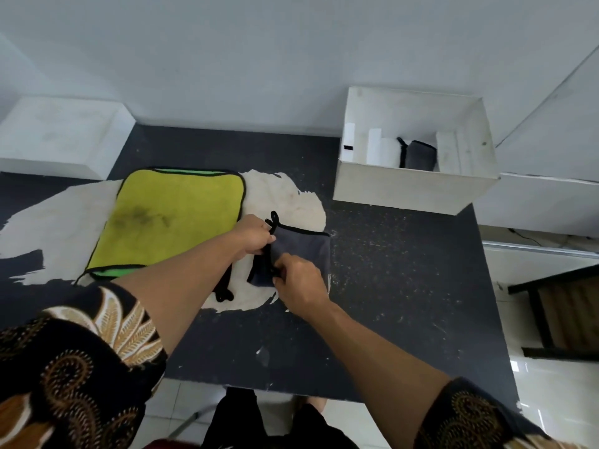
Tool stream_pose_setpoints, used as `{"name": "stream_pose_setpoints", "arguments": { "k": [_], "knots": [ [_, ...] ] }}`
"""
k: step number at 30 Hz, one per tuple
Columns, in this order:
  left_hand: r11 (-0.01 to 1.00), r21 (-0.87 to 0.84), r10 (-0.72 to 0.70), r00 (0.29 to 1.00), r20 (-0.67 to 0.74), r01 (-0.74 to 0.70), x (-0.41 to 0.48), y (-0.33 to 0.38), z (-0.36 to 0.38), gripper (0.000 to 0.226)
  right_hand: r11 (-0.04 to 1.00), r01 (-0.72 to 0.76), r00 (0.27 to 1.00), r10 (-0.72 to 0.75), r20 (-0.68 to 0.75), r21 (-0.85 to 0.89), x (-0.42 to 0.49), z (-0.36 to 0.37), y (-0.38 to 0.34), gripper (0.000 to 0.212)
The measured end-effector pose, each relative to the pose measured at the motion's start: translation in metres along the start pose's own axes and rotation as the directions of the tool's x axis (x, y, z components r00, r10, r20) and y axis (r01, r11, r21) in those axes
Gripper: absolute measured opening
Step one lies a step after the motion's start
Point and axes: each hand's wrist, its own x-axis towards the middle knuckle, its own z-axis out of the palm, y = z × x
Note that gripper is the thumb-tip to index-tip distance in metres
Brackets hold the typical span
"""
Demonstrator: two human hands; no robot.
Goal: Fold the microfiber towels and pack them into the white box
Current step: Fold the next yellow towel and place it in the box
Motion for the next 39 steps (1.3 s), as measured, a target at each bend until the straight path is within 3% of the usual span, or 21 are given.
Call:
{"name": "stream_pose_setpoints", "arguments": {
  "k": [2,8,9,11,13,15,17,21,22,24,26,27,29,31,33,36,39],
  "knots": [
    [0.997,0.072,0.032,0.999,-0.008,-0.032,0.003,-0.007,-0.003,0.005,1.0,0.006,1.0,-0.006,0.023,-0.011,0.002,0.007,-0.003,0.026],
    [0.983,0.155,0.103,0.994,-0.023,-0.098,0.015,-0.022,-0.003,0.038,0.999,-0.002,0.998,0.004,0.069,-0.037,0.011,0.022,-0.013,0.027],
    [0.981,0.16,0.114,0.993,-0.028,-0.108,0.015,-0.023,-0.002,0.035,0.999,-0.005,0.997,0.009,0.078,-0.044,0.013,0.024,-0.014,0.027],
    [0.986,0.129,0.112,0.993,-0.023,-0.108,0.017,-0.025,-0.002,0.008,0.998,-0.002,0.994,0.009,0.109,-0.066,0.015,0.029,-0.014,0.03],
    [0.989,0.107,0.108,0.994,-0.027,-0.105,0.018,-0.027,-0.002,0.024,0.995,0.009,0.988,0.007,0.153,-0.103,0.016,0.032,-0.013,0.037],
    [0.986,0.117,0.119,0.992,-0.03,-0.115,0.018,-0.028,-0.002,0.009,0.991,0.012,0.983,0.013,0.184,-0.13,0.016,0.033,-0.012,0.043],
    [0.978,0.159,0.141,0.99,-0.025,-0.135,0.018,-0.028,-0.003,0.022,0.988,0.023,0.978,0.009,0.206,-0.154,0.016,0.032,-0.012,0.047],
    [0.925,0.347,0.18,0.983,-0.038,-0.156,0.007,-0.023,-0.002,0.015,0.979,0.076,0.963,-0.022,0.267,-0.191,0.016,0.019,-0.01,0.048],
    [0.907,0.392,0.183,0.982,-0.042,-0.152,0.003,-0.022,-0.002,0.02,0.985,0.056,0.976,-0.02,0.215,-0.163,0.014,0.013,-0.009,0.044],
    [0.898,0.431,0.133,0.988,-0.073,-0.089,-0.006,-0.023,-0.002,0.039,0.991,-0.057,0.997,0.05,-0.053,-0.122,0.01,-0.001,-0.002,0.03],
    [0.896,0.445,0.057,0.995,-0.083,-0.015,-0.014,-0.029,-0.001,0.047,0.962,-0.26,0.924,0.221,-0.312,-0.088,0.005,-0.015,0.008,0.021],
    [0.89,0.456,0.026,0.997,-0.068,0.008,-0.017,-0.031,0.001,0.046,0.931,-0.359,0.883,0.316,-0.346,-0.066,0.004,-0.021,0.014,0.026],
    [0.899,0.437,-0.012,0.999,-0.044,0.03,-0.019,-0.036,0.003,0.038,0.869,-0.494,0.845,0.471,-0.251,-0.035,0.002,-0.028,0.023,0.039],
    [0.929,0.366,-0.041,0.998,-0.041,0.053,-0.021,-0.038,0.003,0.028,0.84,-0.543,0.832,0.536,-0.146,-0.01,0.003,-0.029,0.028,0.047],
    [0.937,0.342,-0.062,0.998,-0.032,0.069,-0.023,-0.041,0.003,0.023,0.835,-0.55,0.83,0.544,-0.12,-0.015,0.004,-0.029,0.031,0.049],
    [0.893,0.441,-0.09,0.996,-0.022,0.09,-0.025,-0.052,0.002,0.025,0.833,-0.553,0.827,0.548,-0.126,-0.003,0.006,-0.027,0.029,0.049],
    [0.851,0.521,-0.015,0.996,-0.087,0.058,-0.026,-0.052,0.003,0.037,0.829,-0.56,0.823,0.557,-0.113,0.011,0.01,-0.025,0.025,0.048]
  ]
}}
